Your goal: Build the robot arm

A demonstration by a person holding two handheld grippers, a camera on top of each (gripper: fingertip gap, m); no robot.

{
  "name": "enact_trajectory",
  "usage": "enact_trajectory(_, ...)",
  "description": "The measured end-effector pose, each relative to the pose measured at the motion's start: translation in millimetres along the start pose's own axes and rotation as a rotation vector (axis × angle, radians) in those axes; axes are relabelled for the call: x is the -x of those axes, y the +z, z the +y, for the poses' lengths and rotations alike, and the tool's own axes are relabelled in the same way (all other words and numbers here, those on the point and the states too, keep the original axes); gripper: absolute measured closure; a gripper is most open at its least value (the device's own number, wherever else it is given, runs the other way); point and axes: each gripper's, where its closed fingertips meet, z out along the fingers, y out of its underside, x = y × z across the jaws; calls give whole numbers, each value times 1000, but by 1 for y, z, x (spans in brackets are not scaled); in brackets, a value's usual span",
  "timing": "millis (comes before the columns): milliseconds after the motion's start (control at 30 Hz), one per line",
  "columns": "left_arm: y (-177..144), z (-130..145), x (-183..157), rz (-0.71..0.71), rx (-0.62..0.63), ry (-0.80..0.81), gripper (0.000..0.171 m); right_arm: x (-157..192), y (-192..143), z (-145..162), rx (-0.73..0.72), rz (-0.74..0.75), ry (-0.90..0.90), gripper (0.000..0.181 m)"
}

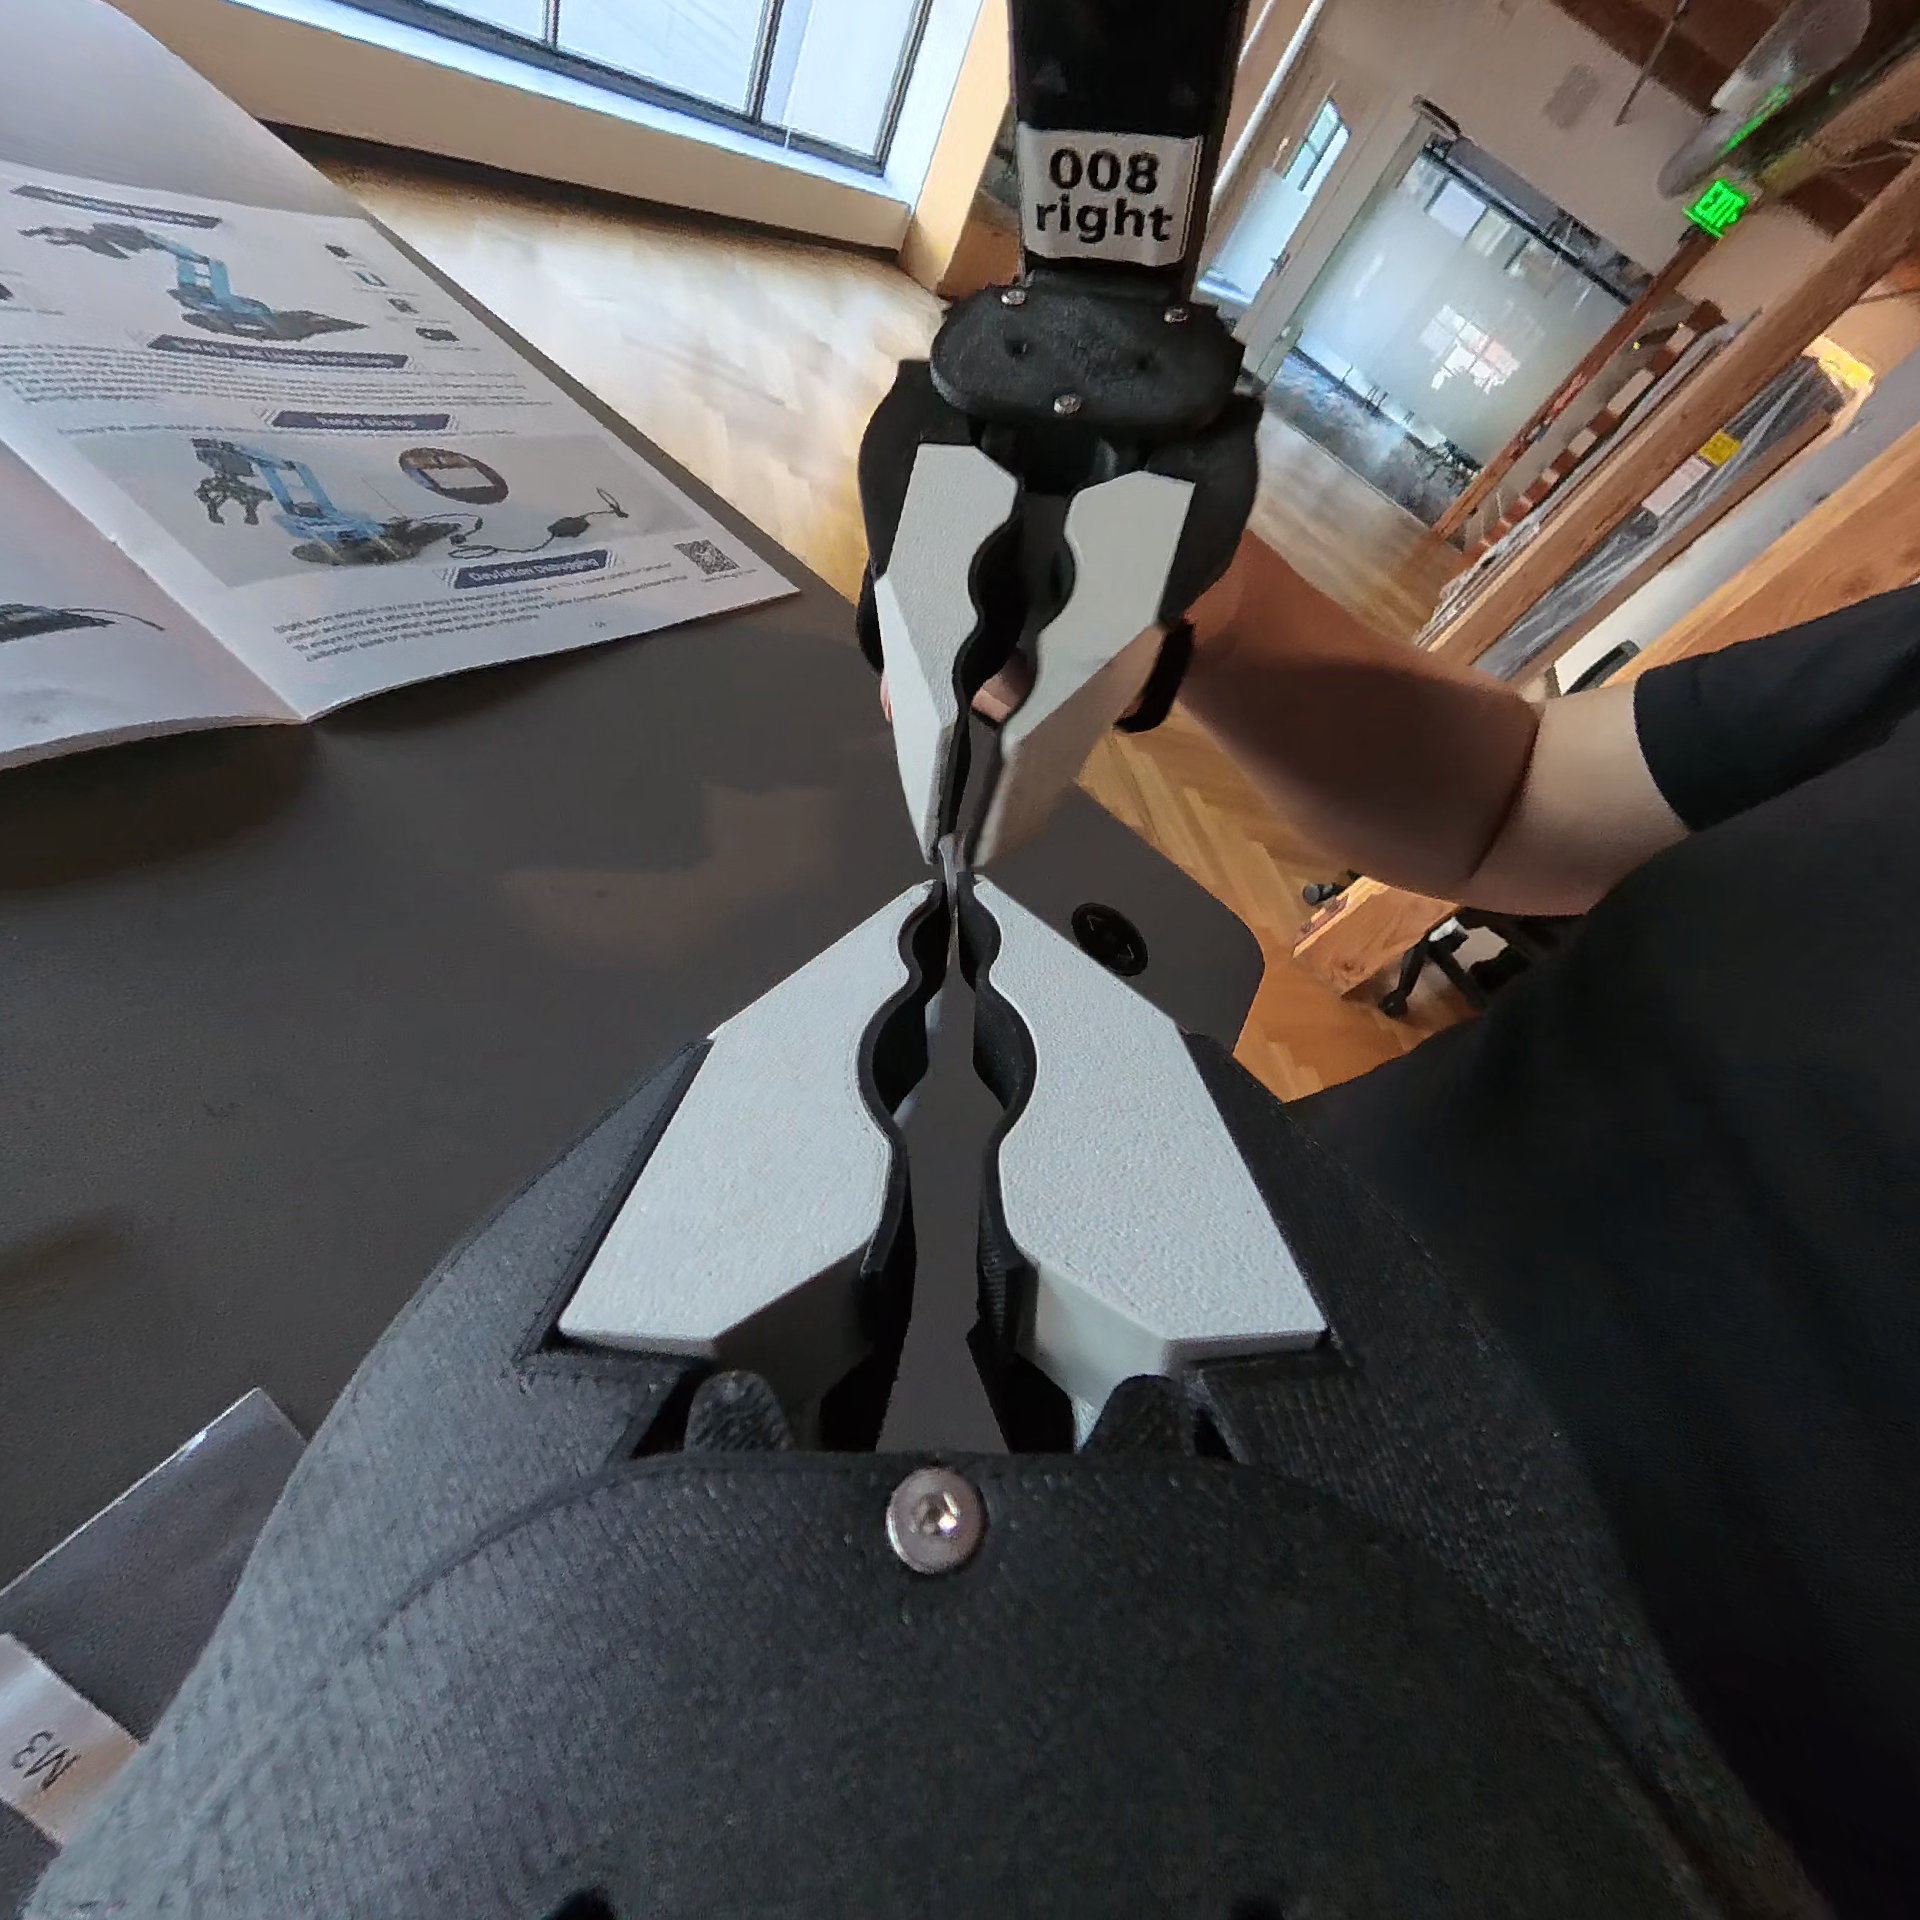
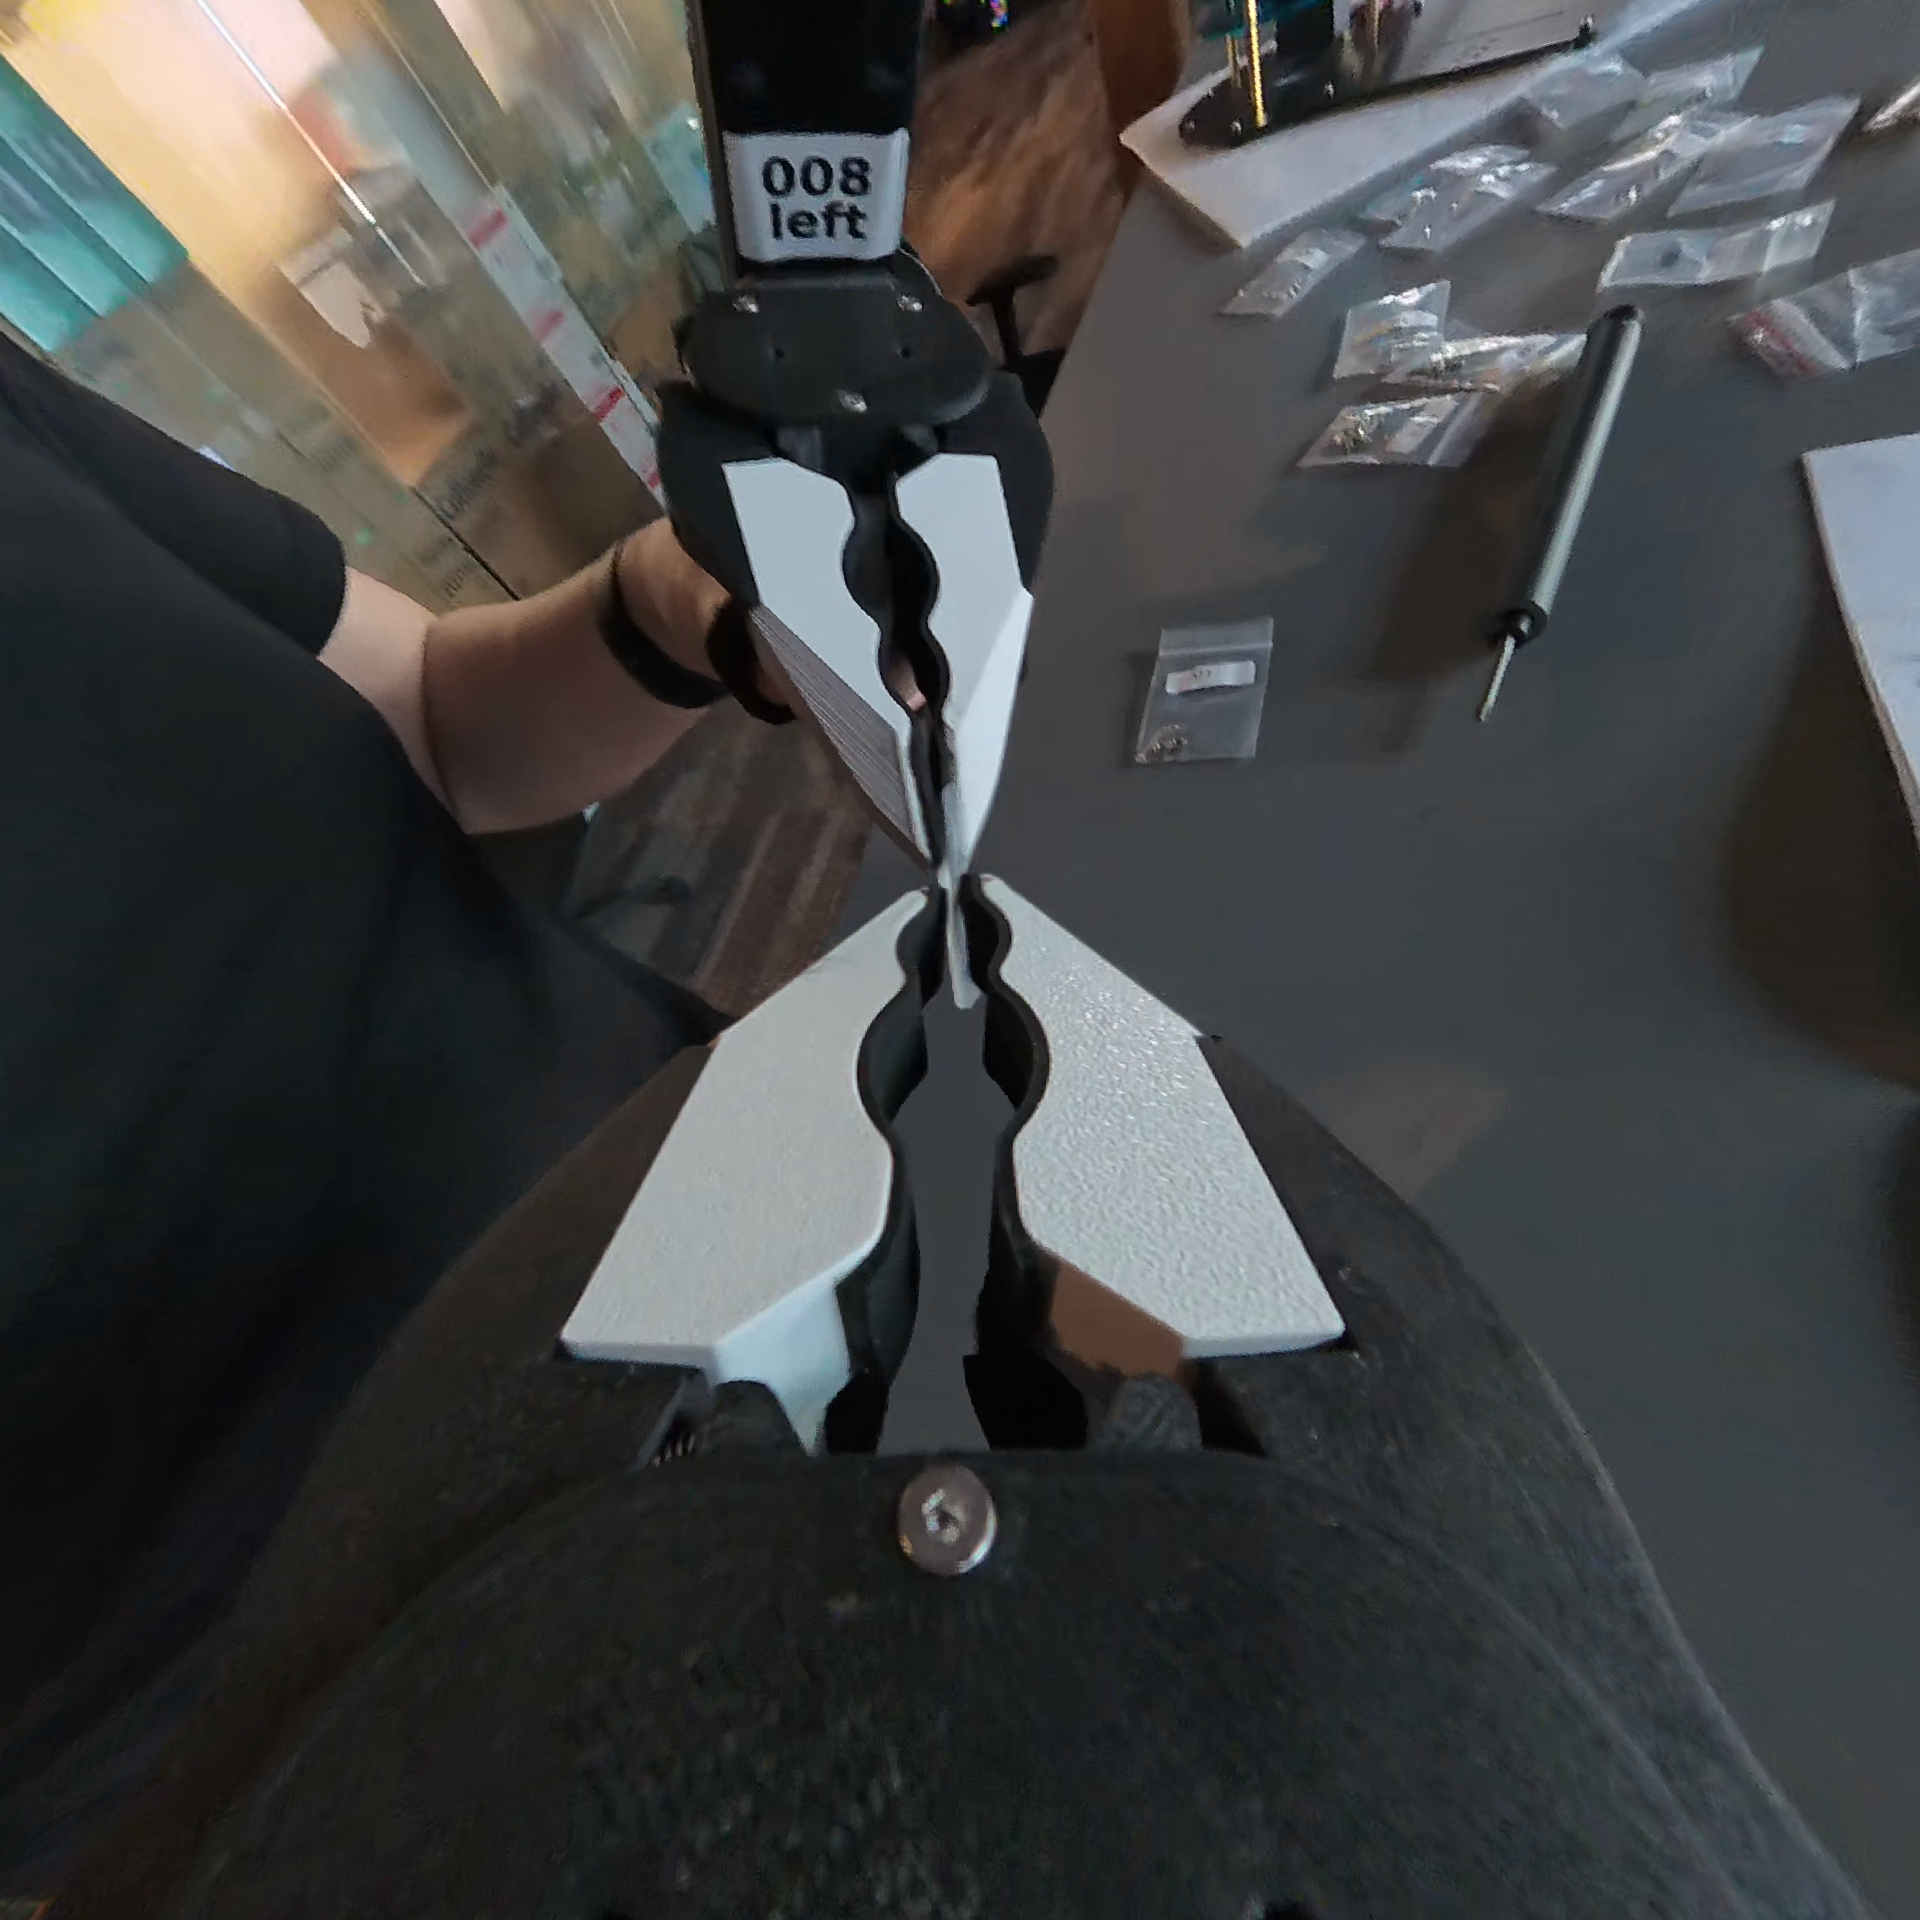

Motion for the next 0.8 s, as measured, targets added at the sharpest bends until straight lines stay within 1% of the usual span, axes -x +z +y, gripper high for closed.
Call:
enact_trajectory(67,0,1,0,1,1,-6,171,1,0,1,-7,-9,6,181)
enact_trajectory(200,1,3,1,3,6,-8,171,-2,1,5,7,3,10,181)
enact_trajectory(333,2,-2,-3,33,-28,-25,171,2,-3,1,-34,-46,51,180)
enact_trajectory(400,3,-1,-2,32,-23,-20,171,2,-3,2,-31,-36,29,179)
enact_trajectory(567,3,-2,-3,41,-34,-26,171,2,-3,1,-51,-42,42,179)
enact_trajectory(800,3,-1,0,21,-33,-12,171,0,-1,2,-33,-22,44,180)
